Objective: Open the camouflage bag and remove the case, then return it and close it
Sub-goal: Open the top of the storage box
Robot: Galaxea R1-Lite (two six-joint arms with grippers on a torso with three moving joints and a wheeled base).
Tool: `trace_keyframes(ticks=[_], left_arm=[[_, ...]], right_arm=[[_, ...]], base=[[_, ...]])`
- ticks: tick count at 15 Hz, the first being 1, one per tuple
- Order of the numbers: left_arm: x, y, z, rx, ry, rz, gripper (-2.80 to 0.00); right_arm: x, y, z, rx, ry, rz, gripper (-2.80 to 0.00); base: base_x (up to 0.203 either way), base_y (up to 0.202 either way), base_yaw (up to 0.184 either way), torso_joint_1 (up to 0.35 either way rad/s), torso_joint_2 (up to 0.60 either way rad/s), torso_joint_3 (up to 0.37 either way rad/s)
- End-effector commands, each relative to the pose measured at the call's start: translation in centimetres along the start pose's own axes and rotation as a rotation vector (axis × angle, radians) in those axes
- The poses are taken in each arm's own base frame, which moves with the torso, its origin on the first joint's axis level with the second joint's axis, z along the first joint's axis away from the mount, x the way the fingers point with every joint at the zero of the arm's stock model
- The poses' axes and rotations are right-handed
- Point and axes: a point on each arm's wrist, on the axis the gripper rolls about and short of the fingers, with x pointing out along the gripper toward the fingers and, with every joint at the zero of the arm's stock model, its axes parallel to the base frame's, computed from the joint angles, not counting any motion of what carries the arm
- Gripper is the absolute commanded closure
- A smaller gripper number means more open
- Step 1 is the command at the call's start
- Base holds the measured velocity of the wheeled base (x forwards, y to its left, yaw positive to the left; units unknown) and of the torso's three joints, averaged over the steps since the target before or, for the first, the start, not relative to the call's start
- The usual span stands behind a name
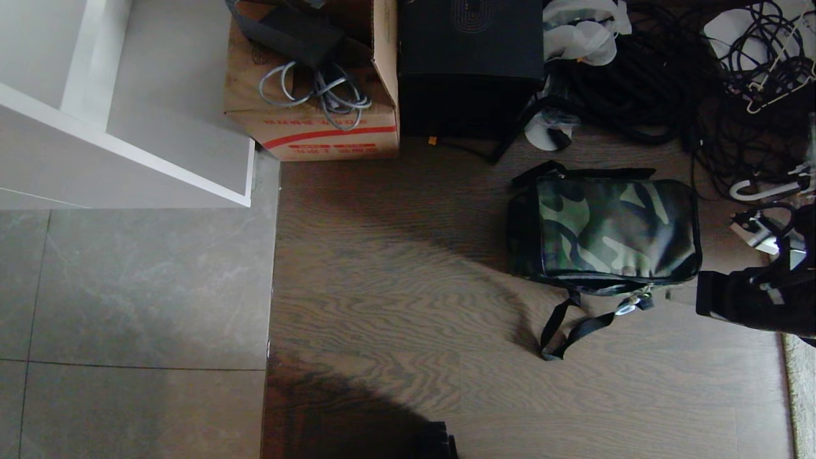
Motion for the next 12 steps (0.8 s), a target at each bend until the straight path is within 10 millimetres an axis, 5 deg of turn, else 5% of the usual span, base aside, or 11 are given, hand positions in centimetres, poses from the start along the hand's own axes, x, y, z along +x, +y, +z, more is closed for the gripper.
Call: trace_keyframes(ticks=[1,4,8,12], left_arm=[[0.0,0.0,0.0,0.0,0.001,0.0,0.0],[0.0,0.0,0.0,0.0,0.001,-0.001,0.0],[0.0,0.0,0.0,0.0,0.001,-0.001,0.0],[0.0,0.0,0.0,0.0,0.001,0.0,0.0]], right_arm=[[4.4,-3.5,-1.2,-0.055,0.037,0.215,0.0],[4.9,-5.2,-2.1,-0.139,0.023,0.294,0.0],[7.2,-9.1,-6.4,-0.436,0.071,0.377,0.0],[7.7,-11.6,-7.2,-0.433,0.053,0.389,0.0]], base=[[0.0,0.0,0.0,0.0,0.0,0.0],[0.0,0.0,0.0,0.0,0.0,0.0],[0.0,0.0,0.0,0.0,0.0,0.0],[0.0,0.0,0.0,0.0,0.0,0.0]])
